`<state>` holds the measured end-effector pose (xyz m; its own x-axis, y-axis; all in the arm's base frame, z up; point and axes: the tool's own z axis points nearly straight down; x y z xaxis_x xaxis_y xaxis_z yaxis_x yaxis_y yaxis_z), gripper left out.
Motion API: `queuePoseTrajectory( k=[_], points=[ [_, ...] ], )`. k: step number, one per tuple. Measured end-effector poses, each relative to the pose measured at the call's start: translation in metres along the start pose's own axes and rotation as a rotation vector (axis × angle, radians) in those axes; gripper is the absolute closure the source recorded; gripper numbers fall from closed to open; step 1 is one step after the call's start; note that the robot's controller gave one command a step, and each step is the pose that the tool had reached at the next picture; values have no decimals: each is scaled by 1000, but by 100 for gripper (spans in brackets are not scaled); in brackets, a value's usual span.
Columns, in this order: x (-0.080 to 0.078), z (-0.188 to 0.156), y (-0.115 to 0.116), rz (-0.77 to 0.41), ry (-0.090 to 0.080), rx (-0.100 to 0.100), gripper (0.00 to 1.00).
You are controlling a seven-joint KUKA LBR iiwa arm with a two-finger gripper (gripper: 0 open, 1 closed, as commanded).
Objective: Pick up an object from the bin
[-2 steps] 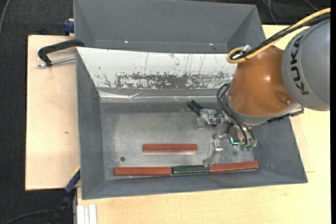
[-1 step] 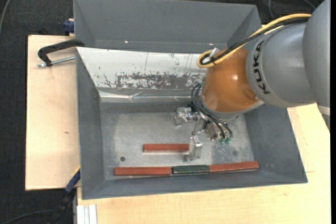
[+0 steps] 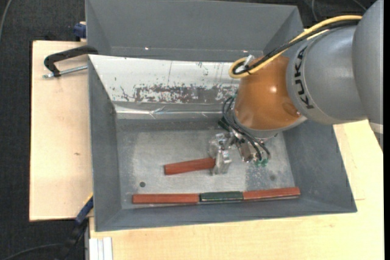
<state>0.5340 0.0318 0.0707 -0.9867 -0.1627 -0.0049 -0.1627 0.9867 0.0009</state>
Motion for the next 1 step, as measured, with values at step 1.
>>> queuePoseTrajectory(
  k=[1],
  points=[
    [-2, -161, -1, -195, -5, 2, 100]
  ],
)
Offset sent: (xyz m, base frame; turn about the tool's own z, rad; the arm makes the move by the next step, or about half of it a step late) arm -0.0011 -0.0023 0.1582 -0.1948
